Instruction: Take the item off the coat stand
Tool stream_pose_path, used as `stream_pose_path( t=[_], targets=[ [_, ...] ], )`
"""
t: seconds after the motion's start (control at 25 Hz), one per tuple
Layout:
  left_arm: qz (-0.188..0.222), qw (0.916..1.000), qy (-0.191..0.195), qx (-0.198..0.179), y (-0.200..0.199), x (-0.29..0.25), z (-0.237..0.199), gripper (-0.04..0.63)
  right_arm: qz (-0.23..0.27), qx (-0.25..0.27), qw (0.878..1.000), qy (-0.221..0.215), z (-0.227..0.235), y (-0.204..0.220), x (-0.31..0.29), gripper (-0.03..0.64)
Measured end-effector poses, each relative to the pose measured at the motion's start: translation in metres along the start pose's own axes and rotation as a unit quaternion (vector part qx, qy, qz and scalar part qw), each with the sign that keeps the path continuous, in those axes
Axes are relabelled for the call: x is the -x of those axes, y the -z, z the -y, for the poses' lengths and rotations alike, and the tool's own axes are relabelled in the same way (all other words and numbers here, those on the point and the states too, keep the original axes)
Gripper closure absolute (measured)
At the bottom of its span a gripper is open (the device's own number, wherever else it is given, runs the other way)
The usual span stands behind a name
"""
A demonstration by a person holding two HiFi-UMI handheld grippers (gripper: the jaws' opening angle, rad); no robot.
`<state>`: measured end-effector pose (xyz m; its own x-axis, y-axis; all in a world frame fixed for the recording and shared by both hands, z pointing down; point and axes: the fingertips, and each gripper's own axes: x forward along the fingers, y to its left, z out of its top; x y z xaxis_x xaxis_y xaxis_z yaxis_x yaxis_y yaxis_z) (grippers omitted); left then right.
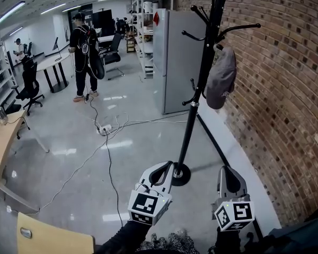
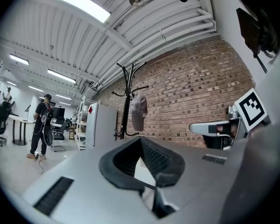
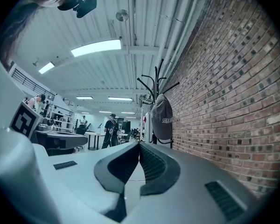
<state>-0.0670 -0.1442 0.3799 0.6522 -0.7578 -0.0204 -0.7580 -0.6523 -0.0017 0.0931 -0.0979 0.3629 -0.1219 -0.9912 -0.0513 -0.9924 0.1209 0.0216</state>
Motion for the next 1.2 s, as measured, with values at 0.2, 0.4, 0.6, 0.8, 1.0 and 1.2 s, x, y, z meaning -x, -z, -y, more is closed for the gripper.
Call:
stream_pose_path(
  t=[0.2, 0.4, 0.6, 0.8, 1.0, 1.2],
  targets=[
    [-0.001, 1.0, -0.009, 0.0, 0.003, -0.031, -0.002, 0.588, 0.002, -0.004, 1.0, -0.011, 0.02, 0.003, -0.026, 0.607],
    [0.003, 0.9998, -0.017, -0.009, -0.001, -0.069, -0.002, 0.588, 0.014, -0.006, 1.0, -0.024, 0.046, 0.003, -0.053, 0.607],
    [0.005, 0.9996, -0.027, -0.013, -0.005, -0.104, 0.001, 0.588, 0.018, -0.01, 0.999, -0.044, 0.068, 0.002, -0.081, 0.607],
    [0.006, 0.9991, -0.038, -0.016, -0.006, -0.129, 0.001, 0.588, 0.021, -0.01, 0.998, -0.057, 0.084, 0.001, -0.101, 0.607],
    [0.006, 0.9982, -0.057, -0.018, -0.006, -0.143, -0.003, 0.588, 0.025, -0.01, 0.997, -0.069, 0.098, 0.0, -0.117, 0.607],
    [0.005, 0.998, -0.06, -0.016, -0.003, -0.152, -0.008, 0.588, 0.03, -0.009, 0.997, -0.077, 0.099, -0.001, -0.132, 0.607]
  ],
)
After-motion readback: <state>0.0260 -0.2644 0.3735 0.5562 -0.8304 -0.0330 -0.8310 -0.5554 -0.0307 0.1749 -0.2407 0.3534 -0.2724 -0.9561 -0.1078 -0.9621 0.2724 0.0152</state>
